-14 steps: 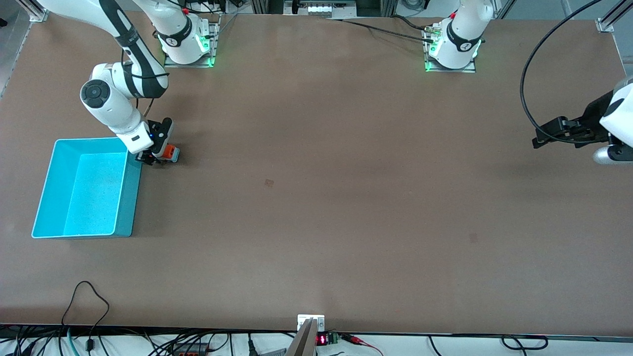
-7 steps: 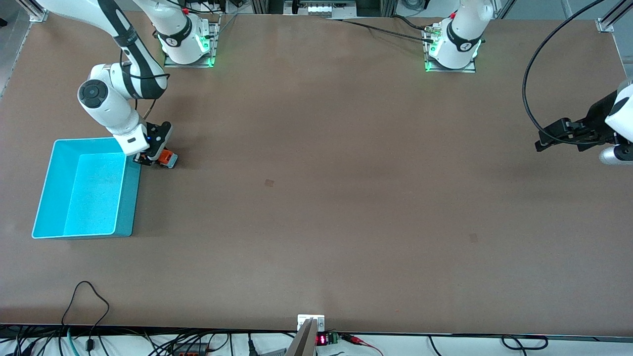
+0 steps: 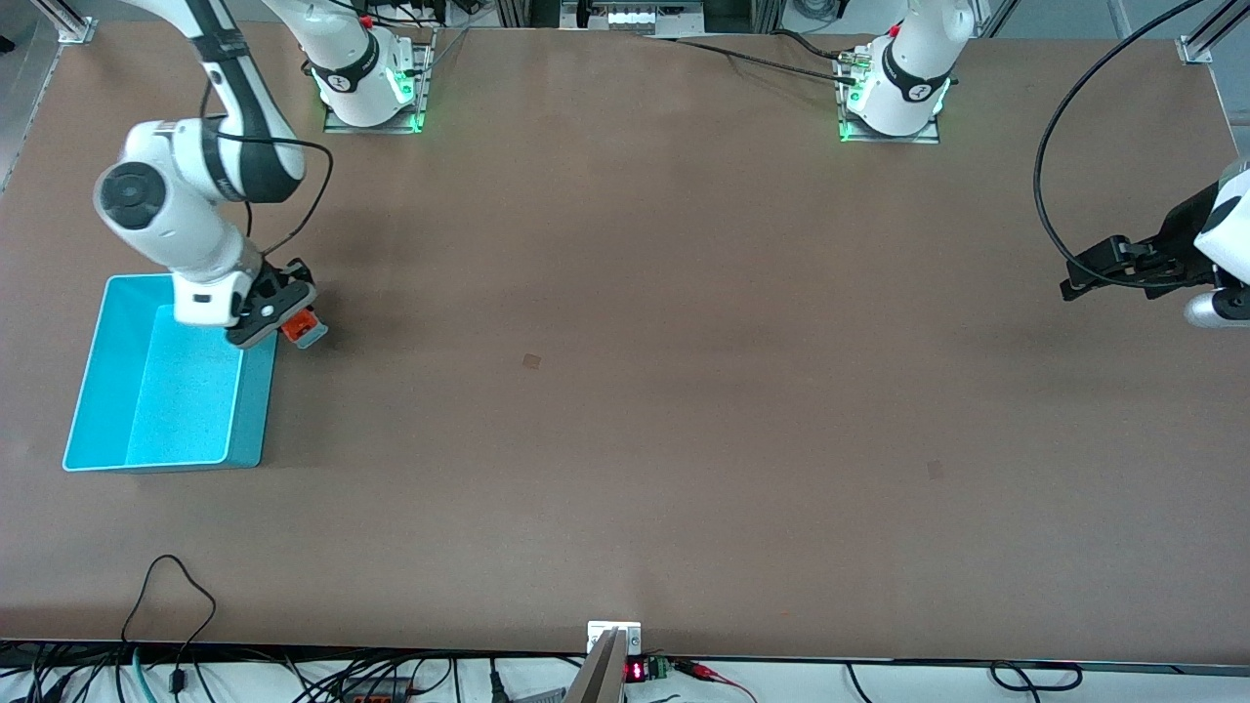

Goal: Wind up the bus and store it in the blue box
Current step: 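Lift the bus with the right gripper over the cyan box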

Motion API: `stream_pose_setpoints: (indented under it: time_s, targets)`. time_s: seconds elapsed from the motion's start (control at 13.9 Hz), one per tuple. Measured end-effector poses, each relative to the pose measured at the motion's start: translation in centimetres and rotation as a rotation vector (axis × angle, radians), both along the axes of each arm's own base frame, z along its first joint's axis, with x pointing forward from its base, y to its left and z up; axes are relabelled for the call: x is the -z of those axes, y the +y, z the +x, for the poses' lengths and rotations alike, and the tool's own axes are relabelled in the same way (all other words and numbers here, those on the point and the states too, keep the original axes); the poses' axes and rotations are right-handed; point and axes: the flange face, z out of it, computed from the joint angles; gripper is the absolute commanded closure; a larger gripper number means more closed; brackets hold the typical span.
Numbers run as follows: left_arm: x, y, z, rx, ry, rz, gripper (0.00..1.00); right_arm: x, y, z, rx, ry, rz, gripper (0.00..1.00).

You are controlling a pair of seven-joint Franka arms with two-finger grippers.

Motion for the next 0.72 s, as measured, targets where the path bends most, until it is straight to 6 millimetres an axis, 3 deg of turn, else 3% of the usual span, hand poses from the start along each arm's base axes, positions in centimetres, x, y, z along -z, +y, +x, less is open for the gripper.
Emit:
stream_pose_setpoints:
  time_s: [0.14,0.29,0.43,0.72]
  targets:
    - [-0.2,0.0,-0.1,0.0,-0.002,0.0,0.0,-4.3,-3.0,2.1,0.085,-0.009,0.022,1.0]
    - [-0.2,0.0,-0.2,0.0,-0.003,0.0,0.0,-6.7,-7.0,3.2,0.163,-0.037,0.022,1.0]
    - [-0.2,0.0,-0.2,0.0,-0.002,0.001,0.0,-6.1,-9.8,3.2,0.247,-0.028,0.02,1.0]
    - [-0.1,-0.1,-0.2,0.001,-0.001,0.001,0.0,-1.9,-13.1,4.5,0.333,0.023,0.019,1.0]
